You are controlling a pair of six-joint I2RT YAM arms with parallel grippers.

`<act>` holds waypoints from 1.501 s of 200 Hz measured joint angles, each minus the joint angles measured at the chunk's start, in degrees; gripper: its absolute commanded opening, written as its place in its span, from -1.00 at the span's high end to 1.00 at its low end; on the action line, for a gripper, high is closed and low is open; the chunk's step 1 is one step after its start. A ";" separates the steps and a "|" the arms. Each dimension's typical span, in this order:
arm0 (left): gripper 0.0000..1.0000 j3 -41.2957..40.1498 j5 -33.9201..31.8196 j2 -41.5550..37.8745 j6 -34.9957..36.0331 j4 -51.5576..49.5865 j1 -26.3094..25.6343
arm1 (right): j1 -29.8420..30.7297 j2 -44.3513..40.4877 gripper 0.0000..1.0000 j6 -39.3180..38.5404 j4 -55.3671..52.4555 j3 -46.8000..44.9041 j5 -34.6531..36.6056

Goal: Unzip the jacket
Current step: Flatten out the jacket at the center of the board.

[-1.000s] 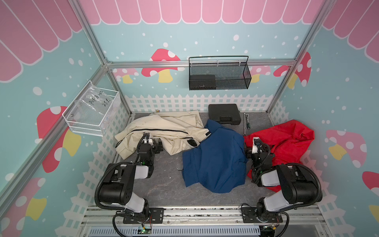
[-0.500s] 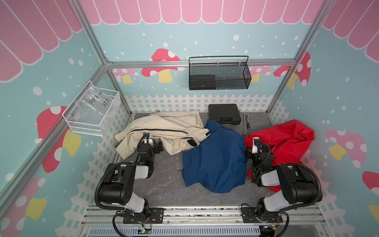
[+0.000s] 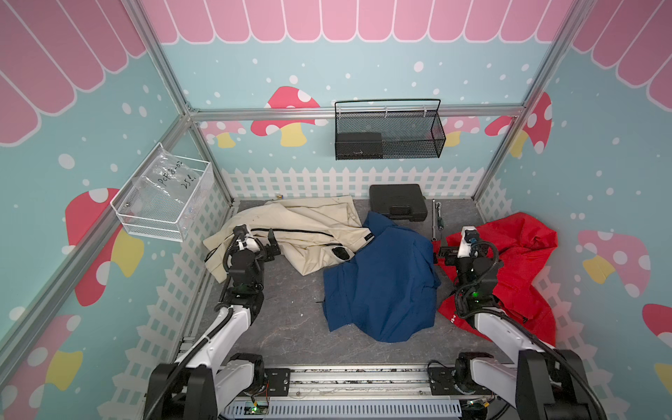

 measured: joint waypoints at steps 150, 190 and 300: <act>-0.92 30.14 45.83 17.81 -3.96 -48.46 -9.09 | 0.00 -3.06 -0.89 8.68 -71.21 41.18 -34.42; -0.82 31.36 48.65 20.57 -5.53 -56.00 -9.57 | 0.00 -3.69 -0.89 7.98 -82.03 41.29 -36.15; -0.52 12.11 51.82 21.75 -28.41 -51.10 -15.08 | 0.00 -2.12 -0.83 4.15 -88.76 37.75 -38.80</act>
